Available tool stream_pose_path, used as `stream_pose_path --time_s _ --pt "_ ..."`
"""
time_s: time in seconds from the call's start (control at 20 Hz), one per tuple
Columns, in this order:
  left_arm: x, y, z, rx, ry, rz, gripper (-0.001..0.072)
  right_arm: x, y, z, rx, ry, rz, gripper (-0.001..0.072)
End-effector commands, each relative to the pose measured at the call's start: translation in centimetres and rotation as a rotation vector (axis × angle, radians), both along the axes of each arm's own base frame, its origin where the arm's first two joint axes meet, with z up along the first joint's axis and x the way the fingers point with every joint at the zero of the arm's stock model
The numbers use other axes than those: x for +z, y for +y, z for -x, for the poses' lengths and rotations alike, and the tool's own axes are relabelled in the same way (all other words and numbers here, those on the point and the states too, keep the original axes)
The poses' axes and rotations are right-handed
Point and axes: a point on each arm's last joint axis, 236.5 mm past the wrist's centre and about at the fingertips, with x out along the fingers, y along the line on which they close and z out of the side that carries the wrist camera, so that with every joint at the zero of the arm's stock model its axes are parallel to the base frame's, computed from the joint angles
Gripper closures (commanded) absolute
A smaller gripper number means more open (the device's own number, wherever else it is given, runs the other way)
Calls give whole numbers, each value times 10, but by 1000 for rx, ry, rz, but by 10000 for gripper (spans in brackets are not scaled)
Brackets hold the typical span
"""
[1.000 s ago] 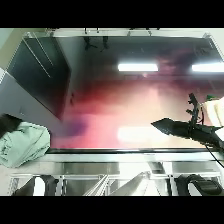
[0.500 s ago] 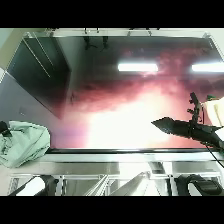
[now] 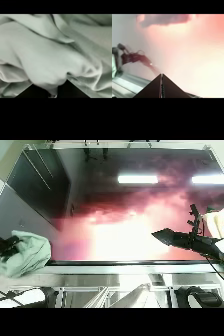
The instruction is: Fold the shirts.
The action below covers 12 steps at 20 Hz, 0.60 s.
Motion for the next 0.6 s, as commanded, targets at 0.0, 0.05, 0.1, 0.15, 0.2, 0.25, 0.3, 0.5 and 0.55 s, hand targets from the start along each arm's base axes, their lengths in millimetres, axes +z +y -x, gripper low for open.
stream_pose_path --time_s 0.0,0.05,0.1,0.15,0.2,0.25,0.3,0.5,0.55 --pt "103 -82 -99 -54 -475 338 691 6 12 10 34 30 -59 688" --pt "162 -116 -129 -92 -668 441 691 6 14 14 52 42 -64 687" --pt "223 -152 -147 -164 -849 533 690 7 15 14 52 42 -70 688" --pt "270 -185 -154 -248 -974 596 688 7 15 14 53 37 -66 688" --pt "302 -216 -155 -326 -1050 643 687 7 13 11 58 8 -50 687" --pt "323 -246 -153 -403 -1083 671 687 8 10 6 50 -15 -37 687" --pt "330 -273 -148 -479 -1081 691 687 8 8 2 33 -25 -33 688" --pt "317 -360 -131 -602 -1023 800 688 9 2 -5 19 -59 -13 688" --pt "311 -373 -128 -626 -1022 807 650 11 -3 -9 15 -80 -1 688"
